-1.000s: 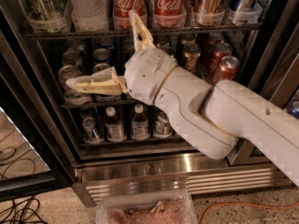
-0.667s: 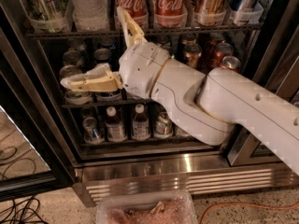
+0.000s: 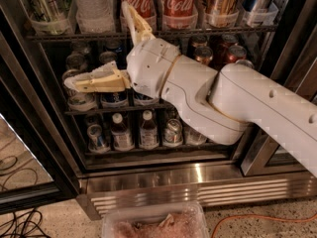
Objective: Pick water bottle from top shelf of fridge
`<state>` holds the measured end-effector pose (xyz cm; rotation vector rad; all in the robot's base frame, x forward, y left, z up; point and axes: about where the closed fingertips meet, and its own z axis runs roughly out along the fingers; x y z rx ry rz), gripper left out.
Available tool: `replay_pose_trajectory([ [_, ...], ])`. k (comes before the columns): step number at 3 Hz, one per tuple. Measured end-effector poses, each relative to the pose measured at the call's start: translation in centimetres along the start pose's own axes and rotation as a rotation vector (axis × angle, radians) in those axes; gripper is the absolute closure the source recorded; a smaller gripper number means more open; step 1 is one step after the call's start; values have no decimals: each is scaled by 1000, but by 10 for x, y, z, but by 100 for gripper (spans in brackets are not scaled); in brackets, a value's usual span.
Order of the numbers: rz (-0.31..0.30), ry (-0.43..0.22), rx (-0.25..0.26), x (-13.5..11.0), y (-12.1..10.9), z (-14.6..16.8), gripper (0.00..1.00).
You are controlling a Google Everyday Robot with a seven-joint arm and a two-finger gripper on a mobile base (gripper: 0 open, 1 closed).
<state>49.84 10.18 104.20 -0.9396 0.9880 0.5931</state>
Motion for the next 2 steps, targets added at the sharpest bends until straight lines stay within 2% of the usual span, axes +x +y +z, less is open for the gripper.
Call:
replay_pose_trajectory([
  [1,-11,-9,27,-2,0,4,0],
  [2,-30,-80,63,-8,3,34,0],
])
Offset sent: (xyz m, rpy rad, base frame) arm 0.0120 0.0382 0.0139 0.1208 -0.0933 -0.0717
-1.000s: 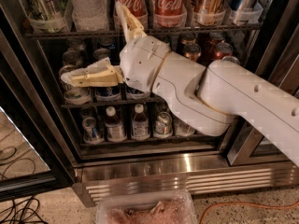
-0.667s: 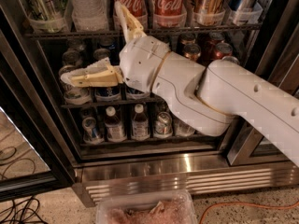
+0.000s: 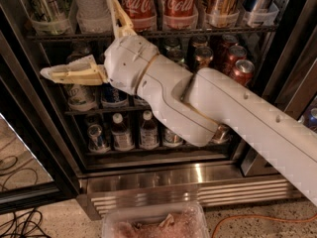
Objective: Pick water bottle from top shelf of fridge
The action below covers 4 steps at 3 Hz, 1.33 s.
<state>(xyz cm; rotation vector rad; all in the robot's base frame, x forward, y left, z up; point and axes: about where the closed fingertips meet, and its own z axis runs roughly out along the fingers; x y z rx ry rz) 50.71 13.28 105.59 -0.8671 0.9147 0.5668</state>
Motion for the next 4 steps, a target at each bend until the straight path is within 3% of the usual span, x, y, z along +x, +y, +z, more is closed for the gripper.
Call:
replay_pose_trajectory([
  [2,-8,8,11,-2,0,0,0],
  [4,-1,68,58,3,-8,-4,0],
])
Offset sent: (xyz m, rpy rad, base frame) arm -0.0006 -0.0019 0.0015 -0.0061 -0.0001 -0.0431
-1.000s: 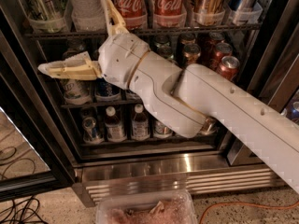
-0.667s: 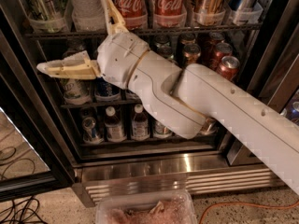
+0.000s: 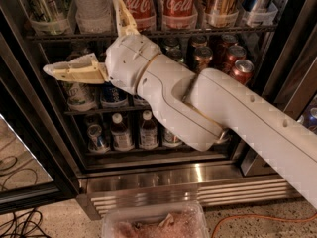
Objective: Pick water bottle from top shelf of fridge
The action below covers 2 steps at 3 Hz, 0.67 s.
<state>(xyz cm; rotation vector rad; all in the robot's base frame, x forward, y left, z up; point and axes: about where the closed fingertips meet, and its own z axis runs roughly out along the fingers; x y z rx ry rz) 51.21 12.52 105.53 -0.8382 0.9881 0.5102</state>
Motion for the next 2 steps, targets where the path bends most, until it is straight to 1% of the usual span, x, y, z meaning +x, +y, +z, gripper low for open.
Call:
replay_pose_trajectory([
  [1,0,0,0,0,0,0,0],
  [2,-17,9,31,-3,-9,-1,0],
])
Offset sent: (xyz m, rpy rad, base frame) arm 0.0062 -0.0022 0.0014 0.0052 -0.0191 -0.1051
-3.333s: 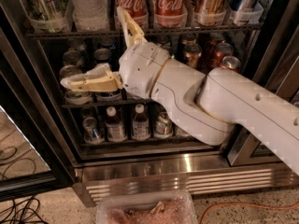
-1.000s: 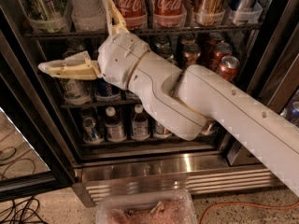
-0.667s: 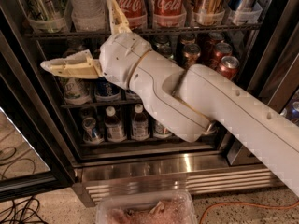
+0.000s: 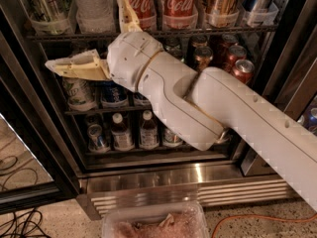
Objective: Pick water bottle from top shelf of fridge
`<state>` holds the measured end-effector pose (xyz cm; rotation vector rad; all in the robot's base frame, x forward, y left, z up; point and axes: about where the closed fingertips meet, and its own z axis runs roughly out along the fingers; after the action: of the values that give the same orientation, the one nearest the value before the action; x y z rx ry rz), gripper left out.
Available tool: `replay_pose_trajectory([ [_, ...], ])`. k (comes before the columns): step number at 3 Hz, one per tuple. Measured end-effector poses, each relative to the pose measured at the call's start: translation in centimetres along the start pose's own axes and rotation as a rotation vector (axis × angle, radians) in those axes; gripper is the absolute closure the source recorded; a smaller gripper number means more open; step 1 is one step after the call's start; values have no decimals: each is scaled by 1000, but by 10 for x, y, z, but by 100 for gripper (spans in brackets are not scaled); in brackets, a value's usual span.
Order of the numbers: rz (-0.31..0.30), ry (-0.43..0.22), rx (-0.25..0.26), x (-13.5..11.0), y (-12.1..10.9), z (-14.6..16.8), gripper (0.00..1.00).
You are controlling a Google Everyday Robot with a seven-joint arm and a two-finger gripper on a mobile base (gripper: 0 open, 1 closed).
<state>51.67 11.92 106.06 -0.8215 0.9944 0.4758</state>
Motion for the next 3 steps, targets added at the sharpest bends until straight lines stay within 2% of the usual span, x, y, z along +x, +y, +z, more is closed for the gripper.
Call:
replay_pose_trajectory([
  [1,-6,26,58,-4,-17,0,0],
  [2,-5,26,57,-4,-17,0,0],
  [3,19,67,59,12,-16,5,0],
])
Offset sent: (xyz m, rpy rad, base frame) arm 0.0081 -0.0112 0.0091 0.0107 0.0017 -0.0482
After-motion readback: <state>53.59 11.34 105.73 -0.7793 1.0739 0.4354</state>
